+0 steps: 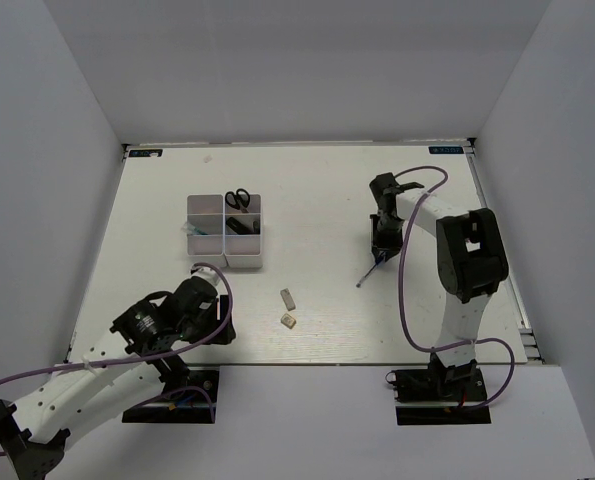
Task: Sort the stationery into containers
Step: Pick up the pen from the center of the board.
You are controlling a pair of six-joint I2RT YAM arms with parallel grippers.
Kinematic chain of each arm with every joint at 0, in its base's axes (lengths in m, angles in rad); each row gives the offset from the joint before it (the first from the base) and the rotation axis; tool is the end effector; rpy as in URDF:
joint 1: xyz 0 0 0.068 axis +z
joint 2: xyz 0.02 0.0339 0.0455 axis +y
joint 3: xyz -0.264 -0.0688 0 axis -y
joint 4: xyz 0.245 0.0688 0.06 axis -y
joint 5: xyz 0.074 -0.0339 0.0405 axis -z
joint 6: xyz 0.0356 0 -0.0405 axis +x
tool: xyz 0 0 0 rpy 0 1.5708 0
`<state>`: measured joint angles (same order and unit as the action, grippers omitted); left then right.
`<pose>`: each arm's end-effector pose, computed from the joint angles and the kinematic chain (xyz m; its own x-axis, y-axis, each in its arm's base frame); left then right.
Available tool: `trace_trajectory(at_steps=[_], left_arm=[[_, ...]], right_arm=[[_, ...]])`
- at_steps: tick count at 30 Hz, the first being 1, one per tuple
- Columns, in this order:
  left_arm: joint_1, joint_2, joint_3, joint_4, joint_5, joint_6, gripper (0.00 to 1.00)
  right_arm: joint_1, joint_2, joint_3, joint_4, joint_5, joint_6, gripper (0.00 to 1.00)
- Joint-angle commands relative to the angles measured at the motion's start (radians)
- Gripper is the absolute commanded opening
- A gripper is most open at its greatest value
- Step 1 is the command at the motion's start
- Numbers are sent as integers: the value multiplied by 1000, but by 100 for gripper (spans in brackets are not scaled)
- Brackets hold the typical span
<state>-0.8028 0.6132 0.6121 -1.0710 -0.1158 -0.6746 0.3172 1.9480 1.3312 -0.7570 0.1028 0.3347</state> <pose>0.0734 -0.0701 0.2291 -0.8987 0.0375 -0.4369 0.1470 0.9645 -0.2195 0.3557 0.1129 0.1589 -0.9757 0.0236 -0.2179 0.0310 0.9990 -0.0308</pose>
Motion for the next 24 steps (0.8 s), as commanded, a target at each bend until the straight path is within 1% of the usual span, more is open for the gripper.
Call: trace_trajectory(at_steps=[1,5,7,9,11,12,14,15,17,18,19,21,22,23,24], left_arm=[[-6,-12,-12,-10,-5,-16,74],[-4,-15,-23,-6,7,-25,76],[-4,-16,-25,-7,10,-28,76],[-4,-27,-26,-10,7,-28,76],[-6,-32,-23,-21,1,-28,76],[-6,-44,-20,-27,-8,-25,76],[-4,-55,-5,-46,-19,-22,76],[-3,-59,3,-50,-30,-14,76],[-7,-75,26,-67,-45,-7,76],[-3,-76,34,-69,-53,-2,76],[-6,-82,40,-72,-71,0,76],[-4,-87,61,-84,-81,0,76],[-6,-90,70,-90,-102,1,76],[-4,-90,80,-96,-108,-3,76],[-4,-93,86,-105,-119,-5,76]], right_arm=[[5,32,-46,34,8,35,30],[3,69,0,24,-26,32,12],[6,92,22,24,-69,18,0],[4,92,40,41,-145,4,0],[6,91,51,65,-175,-25,0],[6,72,54,71,-234,-36,0],[11,55,81,94,-262,-75,0],[22,14,86,108,-326,-89,0],[40,-15,118,154,-345,-152,0],[51,-62,143,165,-391,-195,0],[84,-75,152,194,-415,-209,0],[111,-109,222,223,-475,-272,0],[150,-113,261,240,-515,-287,0],[169,-115,276,249,-532,-328,0],[204,-110,328,278,-540,-329,0]])
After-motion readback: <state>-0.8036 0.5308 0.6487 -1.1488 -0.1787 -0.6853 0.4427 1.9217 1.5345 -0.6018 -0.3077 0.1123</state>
